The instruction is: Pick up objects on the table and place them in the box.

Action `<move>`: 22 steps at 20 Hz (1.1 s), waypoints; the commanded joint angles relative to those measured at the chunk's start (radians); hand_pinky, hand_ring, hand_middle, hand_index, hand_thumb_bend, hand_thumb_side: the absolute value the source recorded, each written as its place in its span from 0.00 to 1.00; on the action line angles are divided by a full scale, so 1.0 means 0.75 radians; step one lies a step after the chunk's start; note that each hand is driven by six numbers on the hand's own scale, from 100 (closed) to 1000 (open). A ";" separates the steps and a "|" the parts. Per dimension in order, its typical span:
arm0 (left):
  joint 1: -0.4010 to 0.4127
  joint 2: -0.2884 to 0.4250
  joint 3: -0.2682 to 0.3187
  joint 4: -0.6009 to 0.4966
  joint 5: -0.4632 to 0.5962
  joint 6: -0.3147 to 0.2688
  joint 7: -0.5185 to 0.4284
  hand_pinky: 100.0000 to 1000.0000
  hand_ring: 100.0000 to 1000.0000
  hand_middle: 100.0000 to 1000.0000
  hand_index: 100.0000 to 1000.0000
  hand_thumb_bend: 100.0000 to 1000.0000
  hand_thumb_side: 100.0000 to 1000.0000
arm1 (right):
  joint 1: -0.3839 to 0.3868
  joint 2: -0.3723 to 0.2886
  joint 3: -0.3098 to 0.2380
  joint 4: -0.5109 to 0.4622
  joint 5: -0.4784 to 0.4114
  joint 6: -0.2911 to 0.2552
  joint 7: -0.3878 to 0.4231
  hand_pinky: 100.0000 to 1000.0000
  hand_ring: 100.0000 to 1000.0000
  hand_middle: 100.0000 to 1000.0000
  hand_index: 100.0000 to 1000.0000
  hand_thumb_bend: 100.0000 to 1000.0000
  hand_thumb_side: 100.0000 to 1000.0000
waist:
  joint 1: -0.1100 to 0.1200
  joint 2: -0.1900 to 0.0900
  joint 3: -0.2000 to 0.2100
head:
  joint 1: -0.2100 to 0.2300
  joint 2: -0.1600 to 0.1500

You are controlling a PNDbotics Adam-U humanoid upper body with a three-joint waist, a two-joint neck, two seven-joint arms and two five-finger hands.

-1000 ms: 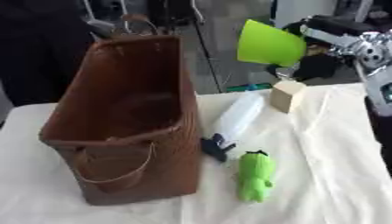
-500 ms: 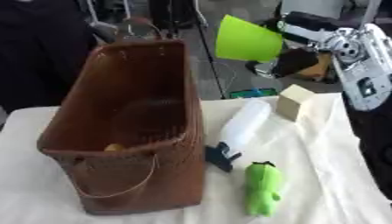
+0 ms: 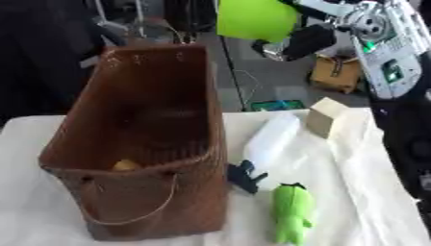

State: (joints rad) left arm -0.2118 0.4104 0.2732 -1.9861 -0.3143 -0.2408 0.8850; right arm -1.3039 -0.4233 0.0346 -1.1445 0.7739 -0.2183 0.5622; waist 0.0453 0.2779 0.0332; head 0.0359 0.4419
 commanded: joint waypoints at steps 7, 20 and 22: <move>-0.061 0.063 -0.008 -0.018 0.002 -0.020 -0.001 0.72 0.68 0.76 0.69 0.00 0.79 | -0.096 0.034 0.009 0.032 -0.007 -0.014 0.004 0.93 0.72 0.32 0.36 0.00 0.44 | -0.025 0.016 0.038 | -0.036 -0.071; -0.147 0.054 -0.019 -0.018 0.017 -0.039 -0.008 0.72 0.68 0.76 0.69 0.00 0.80 | -0.119 0.057 0.017 0.073 0.003 -0.066 -0.016 0.92 0.71 0.31 0.35 0.00 0.46 | -0.073 0.087 0.163 | -0.106 -0.143; -0.154 0.049 -0.018 -0.018 0.017 -0.040 -0.006 0.72 0.68 0.76 0.69 0.00 0.80 | -0.120 0.062 0.014 0.089 -0.001 -0.071 -0.015 0.91 0.70 0.31 0.35 0.00 0.47 | -0.078 0.098 0.179 | -0.111 -0.148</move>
State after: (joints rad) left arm -0.3172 0.4286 0.2558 -1.9861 -0.3055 -0.2578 0.8713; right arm -1.3688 -0.3650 0.0501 -1.0755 0.7718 -0.2658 0.5523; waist -0.0187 0.3715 0.1683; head -0.0423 0.3455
